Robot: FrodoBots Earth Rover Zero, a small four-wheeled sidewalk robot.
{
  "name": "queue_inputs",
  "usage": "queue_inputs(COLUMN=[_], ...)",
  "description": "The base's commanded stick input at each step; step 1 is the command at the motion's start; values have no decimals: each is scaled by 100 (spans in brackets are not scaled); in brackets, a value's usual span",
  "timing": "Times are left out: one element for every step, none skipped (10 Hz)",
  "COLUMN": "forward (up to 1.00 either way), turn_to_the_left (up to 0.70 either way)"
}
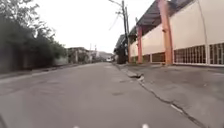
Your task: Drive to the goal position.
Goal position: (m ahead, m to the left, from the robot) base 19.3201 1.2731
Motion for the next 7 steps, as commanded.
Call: queue_inputs(forward=[100, 100, 100, 100, 100, 100, 100], turn_to_the_left=[-11, -10, -9, -8, -4, -2, 0])
